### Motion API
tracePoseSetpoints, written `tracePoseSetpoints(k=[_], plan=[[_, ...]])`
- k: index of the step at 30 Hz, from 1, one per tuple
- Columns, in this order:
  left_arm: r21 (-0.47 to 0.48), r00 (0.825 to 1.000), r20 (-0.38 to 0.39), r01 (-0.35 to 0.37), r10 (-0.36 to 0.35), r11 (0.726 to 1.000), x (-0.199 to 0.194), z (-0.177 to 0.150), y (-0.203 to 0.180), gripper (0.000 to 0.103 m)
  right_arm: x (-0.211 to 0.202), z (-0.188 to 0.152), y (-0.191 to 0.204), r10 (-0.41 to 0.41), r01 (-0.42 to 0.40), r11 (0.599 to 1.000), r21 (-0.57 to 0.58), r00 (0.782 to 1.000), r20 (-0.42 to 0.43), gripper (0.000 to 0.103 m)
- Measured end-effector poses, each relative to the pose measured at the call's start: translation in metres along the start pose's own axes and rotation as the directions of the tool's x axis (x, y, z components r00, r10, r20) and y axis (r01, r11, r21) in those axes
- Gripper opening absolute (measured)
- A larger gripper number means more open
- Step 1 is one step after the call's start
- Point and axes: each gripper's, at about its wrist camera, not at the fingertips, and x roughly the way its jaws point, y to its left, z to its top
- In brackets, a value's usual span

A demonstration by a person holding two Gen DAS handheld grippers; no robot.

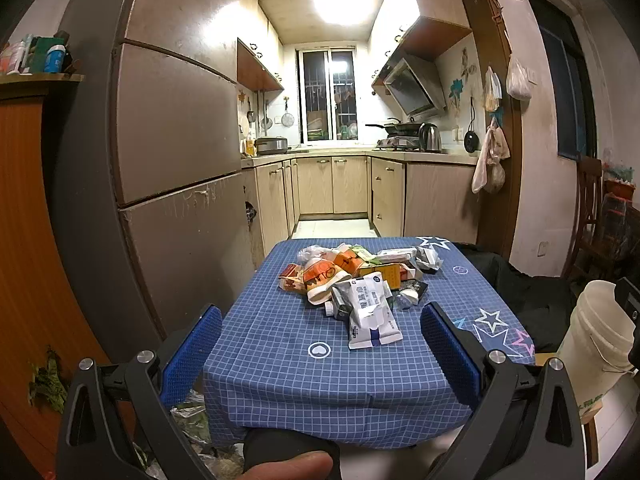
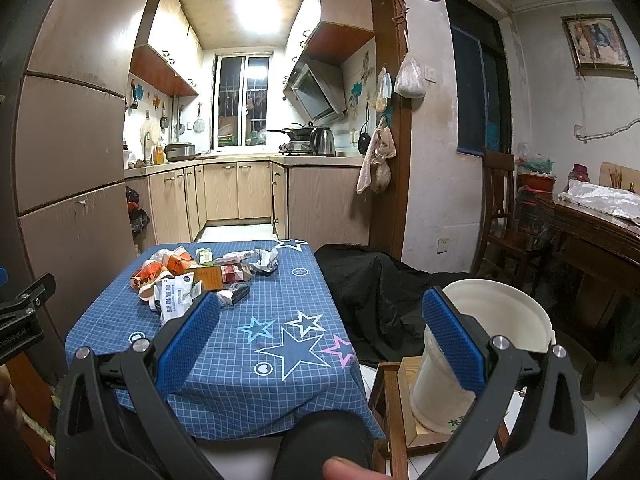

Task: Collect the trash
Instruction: 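Move both tools toward the trash pile on the blue table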

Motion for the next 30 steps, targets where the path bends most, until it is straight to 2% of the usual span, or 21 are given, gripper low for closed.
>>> tracePoseSetpoints(k=[11,22,30], plan=[[0.004,0.999,-0.046,-0.006,0.006,1.0,0.02,-0.006,0.005,0.1,0.015,-0.003,0.007,0.008,-0.009,1.0,-0.019,0.999,-0.037,0.098],[0.011,0.999,-0.031,-0.014,0.014,1.0,0.025,-0.007,-0.002,0.1,0.019,-0.003,0.008,0.007,-0.008,1.0,-0.007,0.999,-0.046,0.098],[-0.004,0.999,-0.011,-0.032,0.032,0.999,0.032,-0.01,-0.001,0.1,0.026,-0.002,0.005,-0.005,0.006,0.999,0.037,1.0,-0.015,0.098]])
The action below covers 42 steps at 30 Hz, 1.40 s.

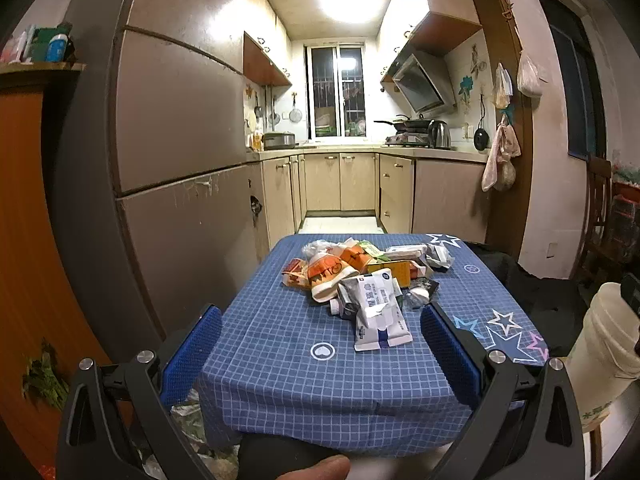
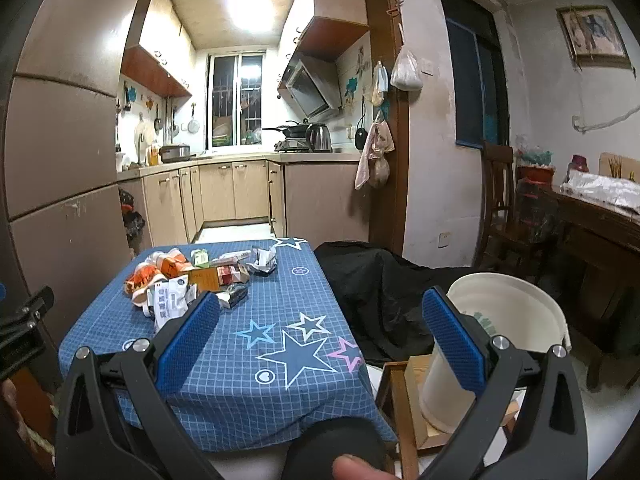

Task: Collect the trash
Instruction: 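Move both tools toward the trash pile on the blue table, then grasp the white alcohol wipes pack with the right gripper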

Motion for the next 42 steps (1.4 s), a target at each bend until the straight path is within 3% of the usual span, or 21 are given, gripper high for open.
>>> tracePoseSetpoints(k=[9,20,29,35,39,42], plan=[[0.019,0.998,-0.055,0.031,-0.03,0.999,0.014,-0.004,-0.001,0.1,0.01,-0.004,-0.005,0.104,-0.102,0.993,0.064,0.994,-0.021,0.098],[0.03,0.996,-0.089,0.021,-0.018,0.999,0.028,-0.006,-0.002,0.1,0.02,-0.006,0.004,0.174,-0.173,0.984,0.038,0.984,-0.037,0.098],[0.029,0.991,-0.135,0.02,-0.016,0.999,0.055,-0.008,0.002,0.1,0.049,-0.005,0.017,0.206,-0.204,0.979,0.03,0.973,-0.102,0.098],[-0.034,0.976,-0.213,0.037,-0.043,0.999,0.086,-0.03,0.028,0.1,0.077,-0.015,0.034,0.255,-0.259,0.966,-0.002,0.951,-0.177,0.098],[0.003,0.974,-0.227,-0.018,0.019,1.0,0.103,-0.045,0.04,0.1,0.099,-0.021,0.049,0.278,-0.292,0.956,-0.03,0.934,-0.225,0.098],[0.006,0.965,-0.261,-0.023,0.023,1.0,0.118,-0.057,0.047,0.1,0.117,-0.027,0.058,0.3,-0.322,0.946,-0.039,0.915,-0.269,0.098]])
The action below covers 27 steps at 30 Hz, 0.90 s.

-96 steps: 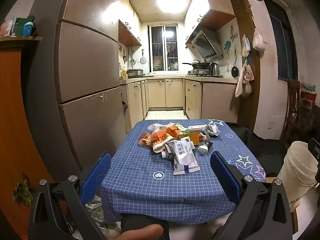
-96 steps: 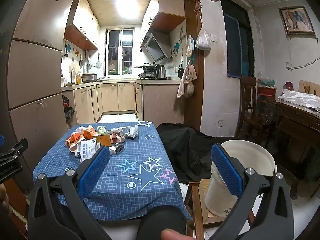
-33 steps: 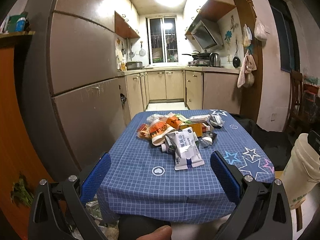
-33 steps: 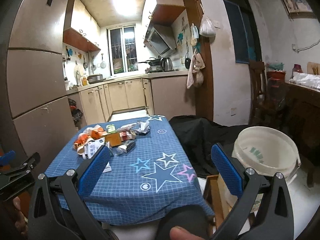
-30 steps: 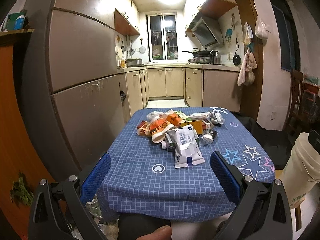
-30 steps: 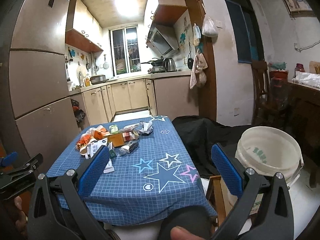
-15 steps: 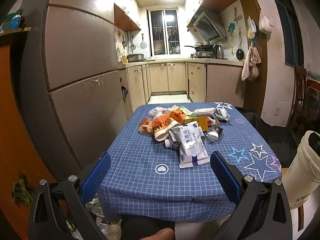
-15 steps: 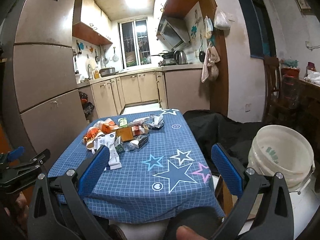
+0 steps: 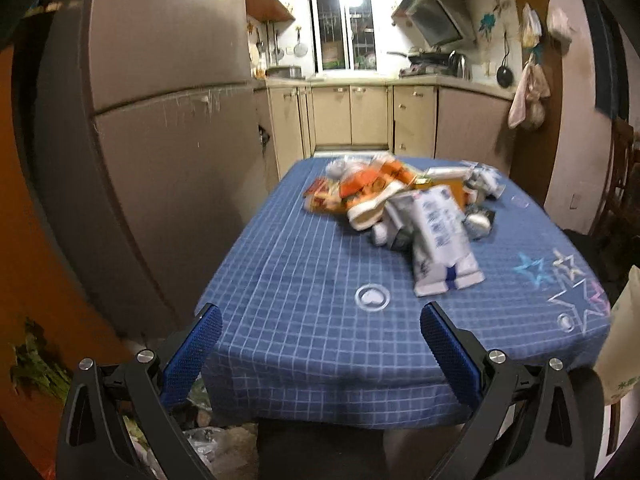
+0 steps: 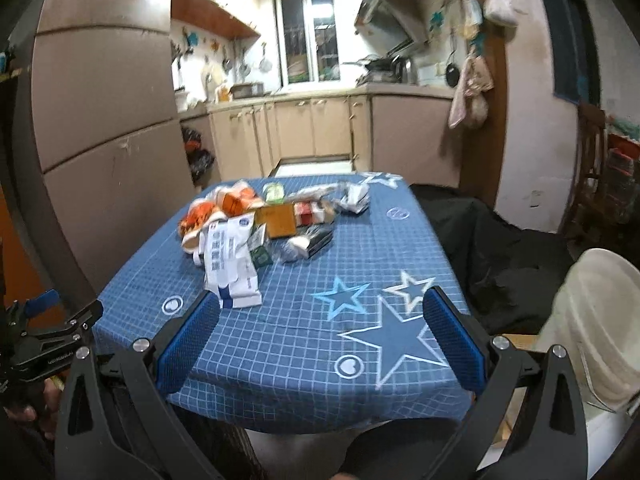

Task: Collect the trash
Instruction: 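Grasp the white alcohol wipes pack with the right gripper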

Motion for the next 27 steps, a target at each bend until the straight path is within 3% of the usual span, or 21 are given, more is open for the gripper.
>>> tracePoseSetpoints(k=[10,17,21,27], plan=[[-0.042,0.995,-0.098,0.012,-0.016,0.999,0.05,-0.002,0.018,0.1,0.075,0.0,0.022,0.109,-0.118,0.991,-0.069,0.987,-0.117,0.098],[-0.053,0.993,-0.115,-0.037,0.031,0.998,0.068,-0.002,0.03,0.1,0.132,0.009,0.055,0.242,-0.254,0.966,-0.052,0.954,-0.177,0.098],[-0.061,0.99,-0.13,-0.059,0.05,0.996,0.076,-0.004,0.039,0.1,0.154,0.016,0.078,0.245,-0.259,0.964,-0.057,0.953,-0.177,0.098],[-0.078,0.989,-0.135,-0.073,0.062,0.994,0.081,-0.003,0.05,0.1,0.192,0.013,0.116,0.144,-0.184,0.971,-0.15,0.959,-0.245,0.098]])
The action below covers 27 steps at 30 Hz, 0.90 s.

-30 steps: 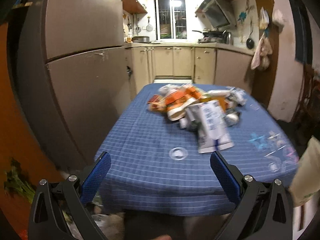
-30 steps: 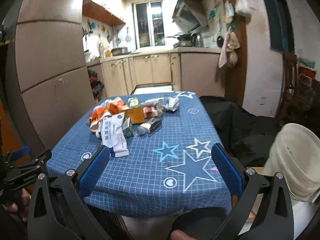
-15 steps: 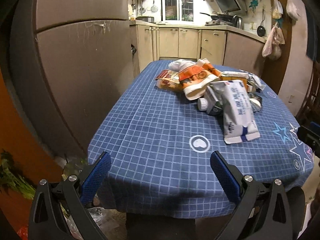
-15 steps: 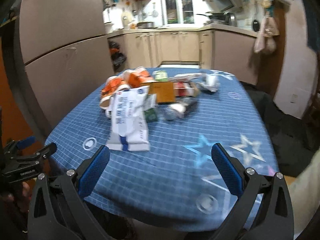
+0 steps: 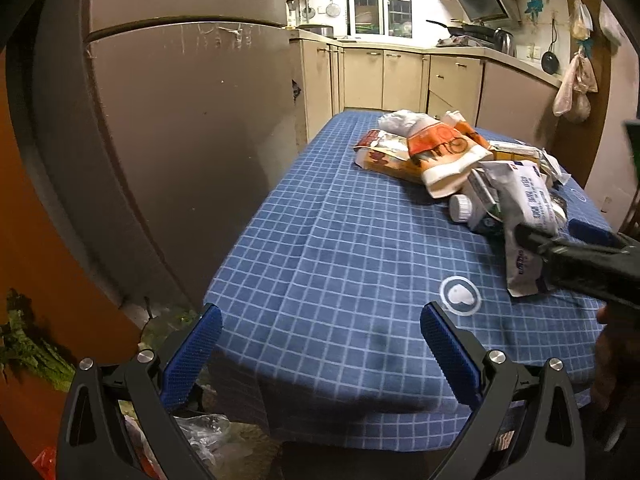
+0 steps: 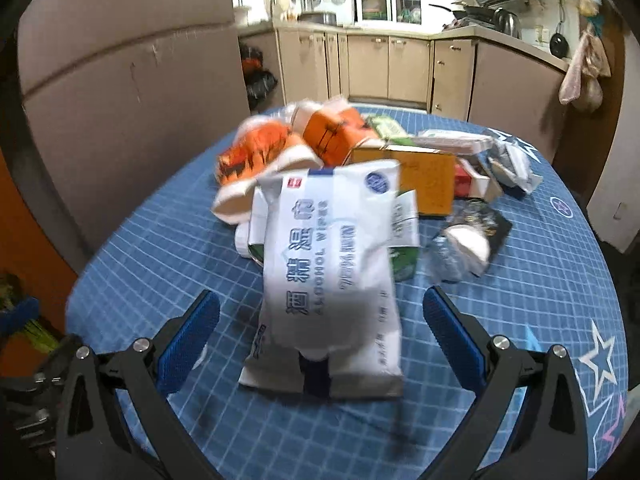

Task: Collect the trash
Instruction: 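Grasp the white alcohol wipes pack with the right gripper, then grasp the orange-white paper cup with the left gripper while right holds wipes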

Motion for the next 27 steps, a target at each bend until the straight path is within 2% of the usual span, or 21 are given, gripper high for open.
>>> tracePoseSetpoints(k=[1,2,3,6,9,11,13,15,17,18,20,21,22,24,25,26,27], plan=[[-0.003,1.0,-0.001,0.0,0.0,1.0,0.001,0.0,0.001,0.1,0.004,-0.001,0.004,-0.01,0.01,1.0,-0.016,1.0,-0.007,0.094],[-0.005,1.0,-0.001,0.001,-0.001,1.0,0.001,0.001,0.002,0.1,0.009,-0.003,0.006,-0.021,0.02,0.999,-0.025,1.0,-0.017,0.079],[-0.006,1.0,-0.001,0.002,-0.002,1.0,0.002,0.001,0.002,0.1,0.01,-0.003,0.004,-0.034,0.034,0.999,-0.017,0.999,-0.027,0.07],[0.001,1.0,-0.002,0.014,-0.014,1.0,0.002,0.002,0.0,0.1,0.005,-0.009,-0.013,0.071,-0.071,0.995,0.063,0.997,0.0,0.053],[0.041,0.998,0.015,0.057,-0.057,0.998,0.0,0.004,-0.009,0.1,-0.011,-0.019,-0.031,0.112,-0.113,0.988,0.106,0.994,0.016,0.051],[0.094,0.993,0.03,0.112,-0.115,0.989,-0.002,0.007,-0.018,0.1,-0.031,-0.032,-0.044,0.123,-0.126,0.984,0.128,0.992,0.029,0.049],[0.183,0.97,0.03,0.233,-0.242,0.955,-0.001,0.014,-0.03,0.1,-0.053,-0.045,-0.058,0.108,-0.114,0.983,0.142,0.993,0.053,0.049],[0.256,0.949,0.032,0.294,-0.313,0.921,0.003,0.021,-0.041,0.1,-0.071,-0.055,-0.071,0.087,-0.097,0.982,0.164,0.994,0.067,0.049],[0.364,0.921,0.029,0.352,-0.389,0.862,0.011,0.032,-0.058,0.1,-0.087,-0.064,-0.085,0.078,-0.092,0.975,0.201,0.994,0.075,0.049],[0.422,0.905,0.018,0.379,-0.425,0.824,0.017,0.038,-0.068,0.1,-0.092,-0.066,-0.091,0.076,-0.091,0.972,0.214,0.994,0.078,0.049],[0.495,0.88,-0.015,0.419,-0.475,0.761,0.026,0.048,-0.084,0.1,-0.1,-0.072,-0.099,0.075,-0.091,0.969,0.229,0.994,0.077,0.049],[0.514,0.875,-0.01,0.42,-0.484,0.748,0.03,0.052,-0.088,0.1,-0.104,-0.075,-0.1,0.077,-0.093,0.968,0.234,0.994,0.08,0.049],[0.522,0.877,0.004,0.409,-0.481,0.749,0.035,0.059,-0.092,0.1,-0.108,-0.078,-0.102,0.079,-0.097,0.967,0.236,0.993,0.085,0.049],[0.471,0.873,0.003,0.429,-0.487,0.771,0.047,0.077,-0.093,0.1,-0.11,-0.077,-0.104,0.072,-0.092,0.969,0.229,0.993,0.094,0.049],[0.399,0.872,0.011,0.445,-0.489,0.802,0.056,0.091,-0.088,0.1,-0.111,-0.078,-0.104,0.07,-0.091,0.971,0.223,0.993,0.1,0.049],[0.361,0.876,0.017,0.444,-0.482,0.82,0.06,0.099,-0.087,0.1,-0.112,-0.079,-0.104,0.073,-0.094,0.971,0.22,0.992,0.105,0.049],[0.287,0.888,0.028,0.433,-0.459,0.855,0.071,0.112,-0.084,0.1,-0.112,-0.079,-0.105,0.078,-0.1,0.97,0.22,0.991,0.107,0.049]])
